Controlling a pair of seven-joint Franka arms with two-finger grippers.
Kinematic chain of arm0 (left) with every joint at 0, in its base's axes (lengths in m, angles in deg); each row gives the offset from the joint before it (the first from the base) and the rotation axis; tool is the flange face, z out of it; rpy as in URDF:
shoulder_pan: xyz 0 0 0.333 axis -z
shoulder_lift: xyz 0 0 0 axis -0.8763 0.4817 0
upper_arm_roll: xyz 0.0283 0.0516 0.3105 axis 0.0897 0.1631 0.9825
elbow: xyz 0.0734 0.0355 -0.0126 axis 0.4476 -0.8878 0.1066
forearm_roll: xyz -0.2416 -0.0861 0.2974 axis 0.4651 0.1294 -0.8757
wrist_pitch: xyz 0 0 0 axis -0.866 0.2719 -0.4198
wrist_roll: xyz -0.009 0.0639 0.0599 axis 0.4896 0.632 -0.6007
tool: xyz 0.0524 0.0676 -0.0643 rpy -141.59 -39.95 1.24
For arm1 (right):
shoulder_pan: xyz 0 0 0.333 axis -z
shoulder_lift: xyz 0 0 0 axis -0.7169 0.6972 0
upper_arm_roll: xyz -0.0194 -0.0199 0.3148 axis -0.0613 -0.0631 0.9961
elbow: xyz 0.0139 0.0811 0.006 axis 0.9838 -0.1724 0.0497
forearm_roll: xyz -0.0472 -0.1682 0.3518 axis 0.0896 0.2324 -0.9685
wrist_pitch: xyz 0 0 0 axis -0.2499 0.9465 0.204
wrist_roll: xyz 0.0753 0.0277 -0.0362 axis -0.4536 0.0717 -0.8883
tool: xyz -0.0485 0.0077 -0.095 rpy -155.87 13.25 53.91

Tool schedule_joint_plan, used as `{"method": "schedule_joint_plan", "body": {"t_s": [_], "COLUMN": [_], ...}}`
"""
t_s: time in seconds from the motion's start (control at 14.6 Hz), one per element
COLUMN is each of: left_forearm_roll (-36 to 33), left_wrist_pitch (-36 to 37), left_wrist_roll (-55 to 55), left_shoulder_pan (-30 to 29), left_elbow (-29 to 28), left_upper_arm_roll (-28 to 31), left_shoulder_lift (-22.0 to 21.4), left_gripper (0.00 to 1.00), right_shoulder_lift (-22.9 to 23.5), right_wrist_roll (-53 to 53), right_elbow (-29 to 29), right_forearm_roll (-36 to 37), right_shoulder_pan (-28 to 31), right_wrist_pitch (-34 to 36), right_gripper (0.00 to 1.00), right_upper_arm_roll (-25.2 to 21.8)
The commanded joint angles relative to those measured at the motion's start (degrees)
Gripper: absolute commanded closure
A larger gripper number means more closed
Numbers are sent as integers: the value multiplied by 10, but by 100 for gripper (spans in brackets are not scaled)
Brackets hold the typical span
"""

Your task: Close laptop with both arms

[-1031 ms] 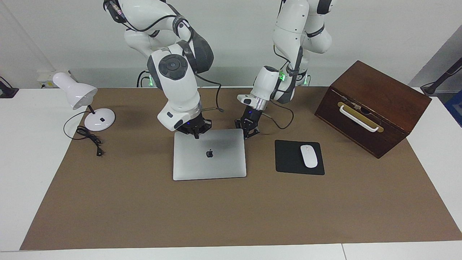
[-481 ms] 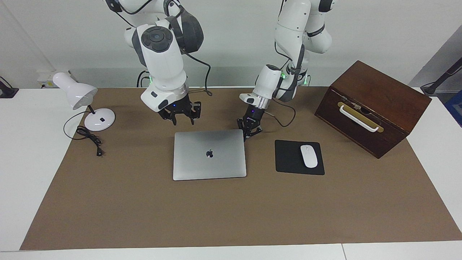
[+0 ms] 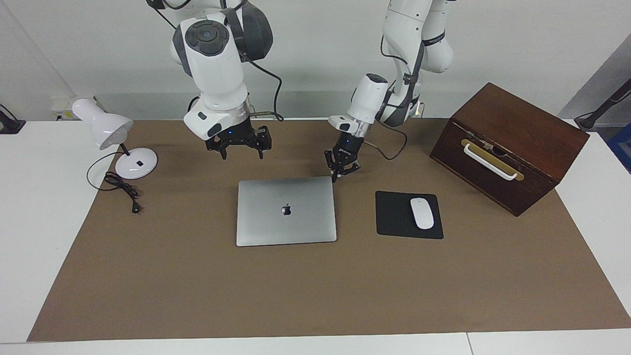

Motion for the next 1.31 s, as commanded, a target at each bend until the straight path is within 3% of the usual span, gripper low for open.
{"method": "schedule_joint_plan", "body": {"t_s": [0.0, 0.41, 1.1, 1.24], "left_forearm_roll": [7, 7, 1, -17], "left_wrist_pitch": [115, 401, 668, 720], "left_wrist_roll": [-5, 1, 3, 5], "left_shoulder_pan": [-8, -62, -128, -146], "left_elbow": [-23, 56, 180, 205], "left_upper_arm_roll": [1, 3, 4, 5], "left_shoulder_lift": [-105, -222, -249, -260], "left_gripper": [100, 100, 100, 100], "right_shoulder_lift": [-31, -63, -107, -114], "right_wrist_roll": [-13, -18, -54, -54], "right_elbow": [-23, -24, -22, -24], "right_forearm_roll": [4, -1, -3, -10], "right_shoulder_pan": [9, 25, 42, 40], "right_wrist_pitch": [11, 36, 83, 87], "right_gripper": [0, 0, 0, 0], "right_upper_arm_roll": [5, 5, -27, -58]}}
